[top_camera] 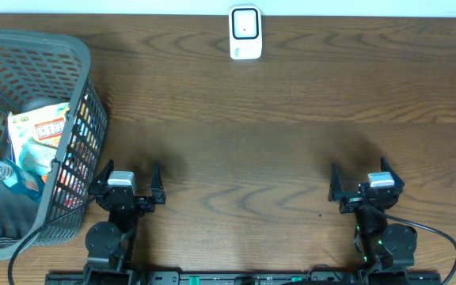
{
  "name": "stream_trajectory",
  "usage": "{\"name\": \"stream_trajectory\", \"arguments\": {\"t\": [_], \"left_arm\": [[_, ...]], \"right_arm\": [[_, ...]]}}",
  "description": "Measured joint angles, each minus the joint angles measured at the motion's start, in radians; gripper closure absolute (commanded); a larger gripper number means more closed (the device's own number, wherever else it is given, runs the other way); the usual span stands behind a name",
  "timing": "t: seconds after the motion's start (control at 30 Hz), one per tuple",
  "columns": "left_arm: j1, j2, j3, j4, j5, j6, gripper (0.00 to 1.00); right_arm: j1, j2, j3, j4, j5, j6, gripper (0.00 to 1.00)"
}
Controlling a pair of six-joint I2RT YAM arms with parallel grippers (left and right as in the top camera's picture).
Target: Scan the item barcode
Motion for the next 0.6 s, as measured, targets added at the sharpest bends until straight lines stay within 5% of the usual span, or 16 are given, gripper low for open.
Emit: {"name": "stream_trajectory", "arguments": {"t": [0.6], "left_arm": [[0.000,0.000,0.000,0.000,0.000,0.000,0.02]], "right_arm": [[0.000,0.000,0.000,0.000,0.000,0.000,0.01]]}}
